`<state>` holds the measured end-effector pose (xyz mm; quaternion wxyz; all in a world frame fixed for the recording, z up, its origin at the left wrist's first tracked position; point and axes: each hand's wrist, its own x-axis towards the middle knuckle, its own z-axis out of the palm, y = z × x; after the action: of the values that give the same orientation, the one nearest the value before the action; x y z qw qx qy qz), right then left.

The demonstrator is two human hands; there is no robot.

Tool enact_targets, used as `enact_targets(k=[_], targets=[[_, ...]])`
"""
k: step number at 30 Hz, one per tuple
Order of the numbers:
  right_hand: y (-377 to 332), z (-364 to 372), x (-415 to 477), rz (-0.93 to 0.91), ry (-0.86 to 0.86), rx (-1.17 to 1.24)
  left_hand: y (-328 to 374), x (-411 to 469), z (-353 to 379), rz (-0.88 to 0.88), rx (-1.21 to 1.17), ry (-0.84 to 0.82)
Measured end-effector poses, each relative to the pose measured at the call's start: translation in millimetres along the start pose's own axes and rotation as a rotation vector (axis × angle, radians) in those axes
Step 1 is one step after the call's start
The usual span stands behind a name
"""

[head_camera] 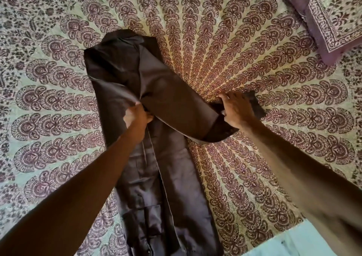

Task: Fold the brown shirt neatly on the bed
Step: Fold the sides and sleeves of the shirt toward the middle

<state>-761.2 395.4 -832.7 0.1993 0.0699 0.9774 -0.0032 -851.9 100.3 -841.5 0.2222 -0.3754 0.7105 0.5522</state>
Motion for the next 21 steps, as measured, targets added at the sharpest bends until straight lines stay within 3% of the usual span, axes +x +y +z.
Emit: enact_targets(k=[3,6,9,12,15,21], targets=[[-2,-9,-1,0.009,-0.129,-0.031,-2,-17,8,-0.043,-0.204,-0.160],[-9,-15,-24,-0.015,-0.330,0.170,2,-20,9,-0.053,-0.216,-0.201],[-15,-31,-63,-0.020,-0.442,0.505,13,-18,0,-0.155,-0.375,-0.180],[-32,-56,-115,0.149,-0.568,1.052,25,-21,-13,-0.177,-0.503,-0.227],[-62,-56,-163,0.281,-0.628,1.614,21,-25,-24,-0.183,-0.348,-0.297],[-127,22,-218,0.474,-0.518,1.656,-27,-28,-43,-0.178,0.074,-0.357]])
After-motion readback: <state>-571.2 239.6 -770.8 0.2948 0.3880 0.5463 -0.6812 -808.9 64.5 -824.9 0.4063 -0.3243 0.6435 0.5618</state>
